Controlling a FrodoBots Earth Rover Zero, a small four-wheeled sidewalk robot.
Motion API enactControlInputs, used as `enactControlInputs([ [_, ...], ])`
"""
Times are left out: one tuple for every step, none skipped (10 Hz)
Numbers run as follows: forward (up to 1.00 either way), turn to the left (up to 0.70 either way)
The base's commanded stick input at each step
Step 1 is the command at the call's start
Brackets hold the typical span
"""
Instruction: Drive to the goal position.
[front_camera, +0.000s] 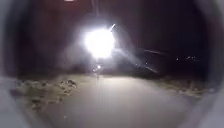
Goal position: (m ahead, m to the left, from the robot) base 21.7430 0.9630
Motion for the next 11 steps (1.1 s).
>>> enactControlInputs([
  [0.7,-0.31],
  [0.7,-0.27],
  [0.7,-0.07],
  [0.7,0.0],
  [0.7,0.0],
  [0.7,0.0],
  [0.7,0.0],
  [0.7,0.0],
  [0.7,0.0],
  [0.7,0.0],
  [0.7,0.0],
])
